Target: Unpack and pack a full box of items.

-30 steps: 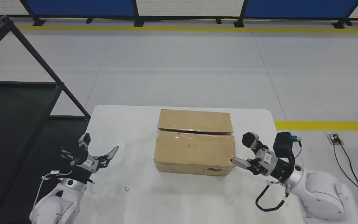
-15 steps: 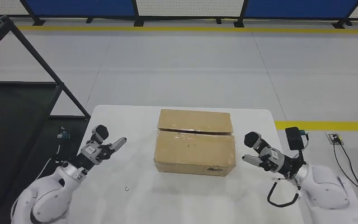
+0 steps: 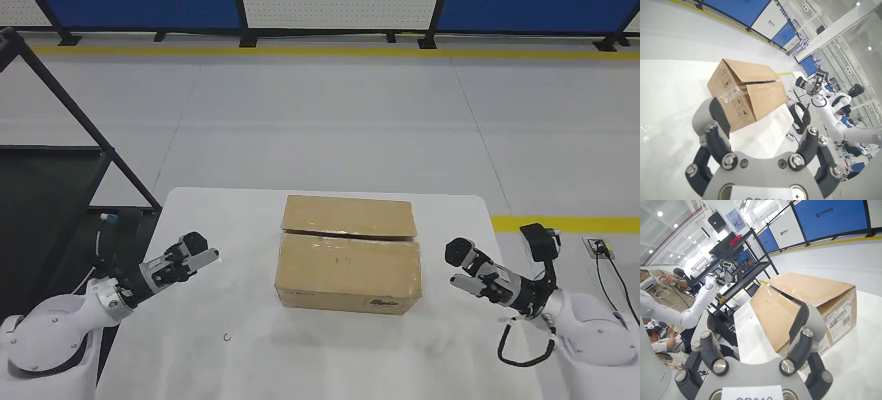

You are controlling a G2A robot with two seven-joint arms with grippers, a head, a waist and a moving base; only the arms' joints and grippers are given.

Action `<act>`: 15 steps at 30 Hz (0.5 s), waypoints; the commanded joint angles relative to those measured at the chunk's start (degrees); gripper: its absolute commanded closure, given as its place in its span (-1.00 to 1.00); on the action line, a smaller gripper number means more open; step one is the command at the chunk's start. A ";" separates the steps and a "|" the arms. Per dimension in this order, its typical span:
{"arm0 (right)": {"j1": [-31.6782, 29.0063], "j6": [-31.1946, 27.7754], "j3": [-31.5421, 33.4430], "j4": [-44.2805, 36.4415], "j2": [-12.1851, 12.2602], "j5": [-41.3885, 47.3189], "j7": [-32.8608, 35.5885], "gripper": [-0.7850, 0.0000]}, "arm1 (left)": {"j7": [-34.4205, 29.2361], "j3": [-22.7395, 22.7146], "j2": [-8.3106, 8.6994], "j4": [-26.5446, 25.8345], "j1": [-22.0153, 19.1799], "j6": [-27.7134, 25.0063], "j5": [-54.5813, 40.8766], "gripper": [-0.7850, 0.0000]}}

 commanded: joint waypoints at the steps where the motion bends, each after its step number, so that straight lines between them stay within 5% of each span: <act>1: 0.00 0.00 0.00 0.00 0.00 0.00 0.00 -1.00 | -0.08 0.00 0.00 0.00 0.00 0.00 -0.06 -1.00; 6: 1.10 2.52 -1.93 -0.43 0.03 -0.28 0.03 -1.00 | -0.64 1.74 0.01 0.14 -0.10 3.69 -4.44 -1.00; 15: 13.05 8.91 -8.52 10.51 1.16 3.68 9.19 -1.00 | -9.92 5.34 0.90 8.09 -8.21 15.47 -15.70 -1.00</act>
